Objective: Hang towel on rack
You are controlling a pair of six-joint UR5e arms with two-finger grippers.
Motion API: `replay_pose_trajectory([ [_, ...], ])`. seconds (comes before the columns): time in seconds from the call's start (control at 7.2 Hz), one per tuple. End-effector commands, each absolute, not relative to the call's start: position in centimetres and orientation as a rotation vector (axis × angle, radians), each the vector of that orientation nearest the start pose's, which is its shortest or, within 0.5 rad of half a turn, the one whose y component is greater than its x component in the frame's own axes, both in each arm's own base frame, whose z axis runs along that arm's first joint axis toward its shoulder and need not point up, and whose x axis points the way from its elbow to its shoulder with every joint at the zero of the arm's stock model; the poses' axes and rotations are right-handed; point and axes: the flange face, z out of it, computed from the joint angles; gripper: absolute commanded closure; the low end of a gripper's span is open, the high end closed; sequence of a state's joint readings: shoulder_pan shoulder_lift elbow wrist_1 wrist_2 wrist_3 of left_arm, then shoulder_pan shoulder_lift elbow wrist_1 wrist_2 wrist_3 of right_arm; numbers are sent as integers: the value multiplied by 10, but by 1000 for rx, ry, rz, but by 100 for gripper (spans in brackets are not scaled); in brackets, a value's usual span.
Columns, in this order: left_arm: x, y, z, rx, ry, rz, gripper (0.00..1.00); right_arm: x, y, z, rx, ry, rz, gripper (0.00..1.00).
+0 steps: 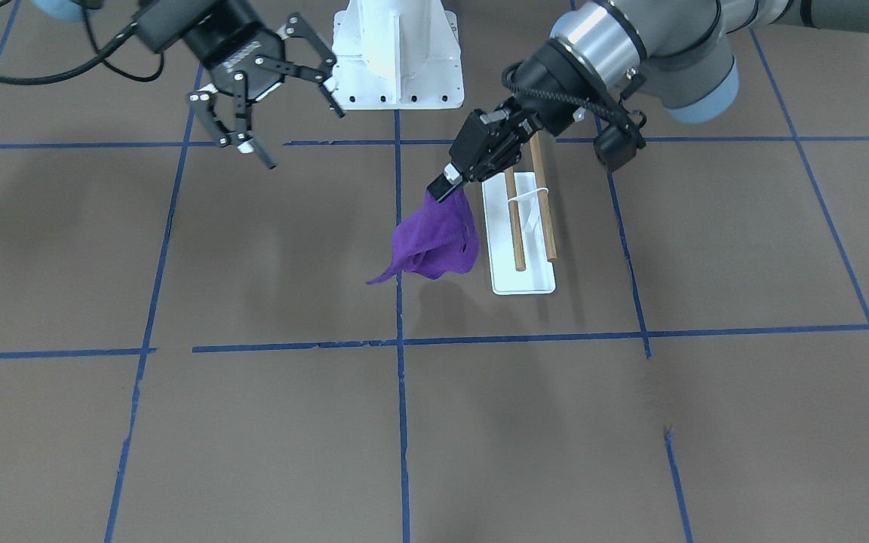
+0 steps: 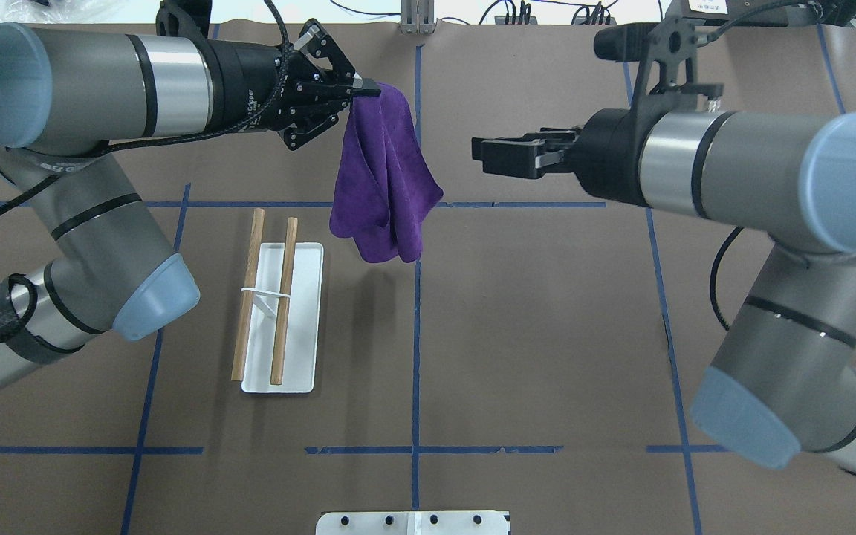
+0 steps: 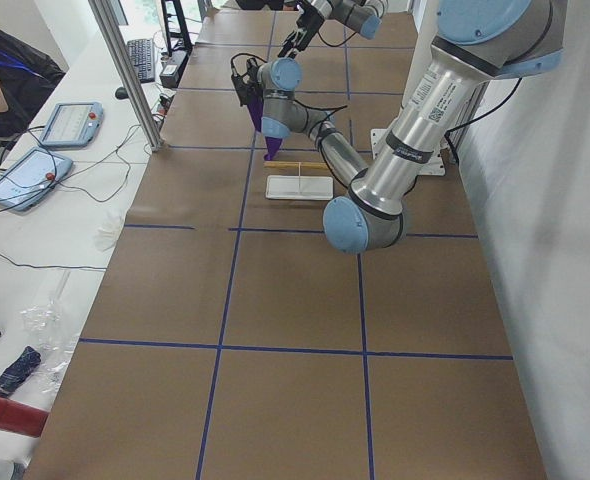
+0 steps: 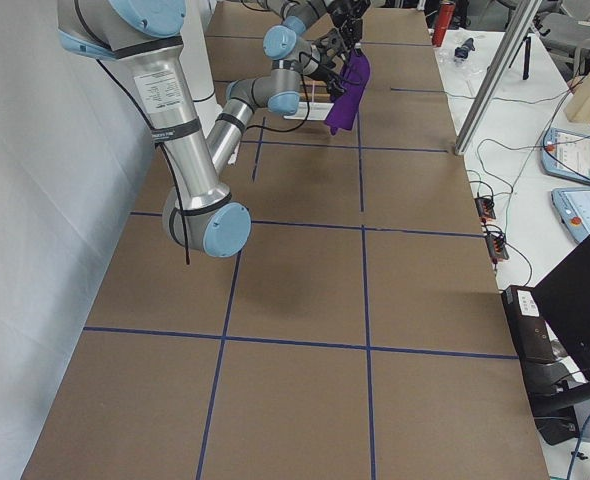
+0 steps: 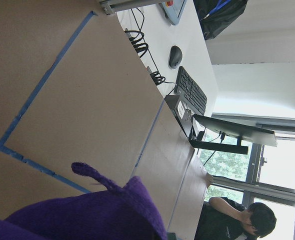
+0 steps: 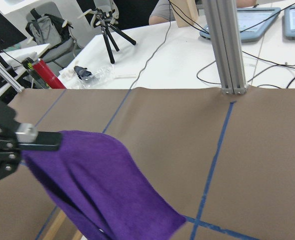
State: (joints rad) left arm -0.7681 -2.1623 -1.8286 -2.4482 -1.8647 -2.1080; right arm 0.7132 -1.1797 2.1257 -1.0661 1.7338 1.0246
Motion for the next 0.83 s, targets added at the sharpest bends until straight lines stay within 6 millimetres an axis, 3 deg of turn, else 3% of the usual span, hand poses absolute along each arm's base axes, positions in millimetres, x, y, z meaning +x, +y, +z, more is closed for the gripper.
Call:
replay_pose_trajectory([
  [0.0, 311, -445, 83, -39, 1715, -796, 100, -225, -459, 187, 594, -1178, -5, 0],
  [0.14, 319, -427, 75, -2, 1670, -862, 100, -204, -469, 200, 571, -1121, -35, 0],
  [0.28, 333, -409, 74, 50, 1598, -924, 100, -198, -476, 216, 546, -1060, -43, 0],
  [0.56, 310, -368, 64, 176, 1434, -920, 100, -179, -497, 248, 509, -887, -136, 0],
  [0.69, 310, -355, 67, 198, 1370, -907, 100, -172, -502, 260, 480, -834, -158, 0],
])
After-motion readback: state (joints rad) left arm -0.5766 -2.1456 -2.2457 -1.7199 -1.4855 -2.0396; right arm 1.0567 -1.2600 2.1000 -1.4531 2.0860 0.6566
